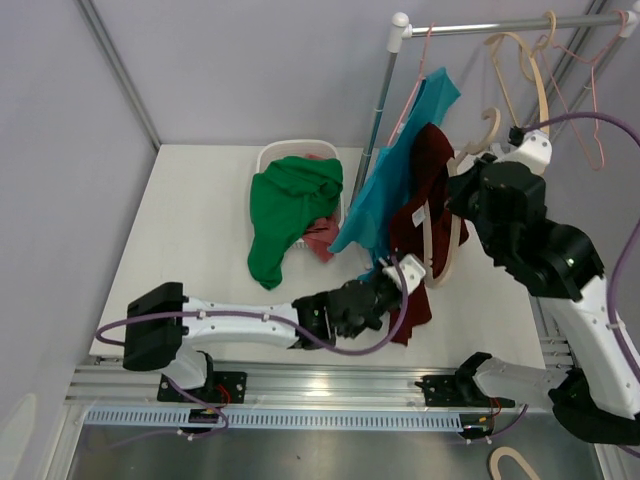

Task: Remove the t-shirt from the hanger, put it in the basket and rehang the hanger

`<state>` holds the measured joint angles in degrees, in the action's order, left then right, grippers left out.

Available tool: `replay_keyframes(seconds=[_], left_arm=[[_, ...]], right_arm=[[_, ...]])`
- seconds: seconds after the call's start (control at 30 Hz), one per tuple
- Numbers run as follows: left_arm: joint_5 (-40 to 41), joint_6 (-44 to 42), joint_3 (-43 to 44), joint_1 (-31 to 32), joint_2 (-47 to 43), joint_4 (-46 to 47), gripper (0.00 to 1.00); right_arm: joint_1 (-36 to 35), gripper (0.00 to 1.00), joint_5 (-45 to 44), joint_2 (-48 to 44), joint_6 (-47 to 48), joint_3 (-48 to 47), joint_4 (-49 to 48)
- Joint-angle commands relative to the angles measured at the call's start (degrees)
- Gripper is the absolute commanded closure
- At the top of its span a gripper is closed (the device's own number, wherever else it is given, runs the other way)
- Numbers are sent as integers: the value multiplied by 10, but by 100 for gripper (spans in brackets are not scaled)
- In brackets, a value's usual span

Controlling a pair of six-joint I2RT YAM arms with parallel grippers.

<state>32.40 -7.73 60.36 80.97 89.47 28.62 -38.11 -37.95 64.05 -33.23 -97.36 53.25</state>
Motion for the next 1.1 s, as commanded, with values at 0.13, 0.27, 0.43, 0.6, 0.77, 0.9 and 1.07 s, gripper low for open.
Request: replay_keyframes(seconds=[0.13, 0.27, 0.43, 0.6, 0.77, 0.9, 1.07], left_arm=[[-75, -15, 128, -83, 54, 28, 99], [-98, -4, 183, -105, 100, -7, 99], [-110, -10, 283, -136, 157, -48, 99], [-122, -16, 340, -160, 190, -73, 99], [-120, -7, 304, -163, 169, -63, 99], [-120, 0, 272, -164, 142, -55, 99], [-125, 16, 229, -158, 80, -66, 99]], right_arm=[[-46, 100, 20, -62, -75, 9, 68], [-48, 100, 42, -75, -77, -18, 83], [-47, 100, 117, -65, -100, -92, 155], [-48, 100, 128, -65, -112, -137, 247], [-48, 100, 116, -43, -101, -224, 325], [-45, 100, 130, -44, -59, -254, 339], [-45, 100, 74, -37, -27, -253, 326]])
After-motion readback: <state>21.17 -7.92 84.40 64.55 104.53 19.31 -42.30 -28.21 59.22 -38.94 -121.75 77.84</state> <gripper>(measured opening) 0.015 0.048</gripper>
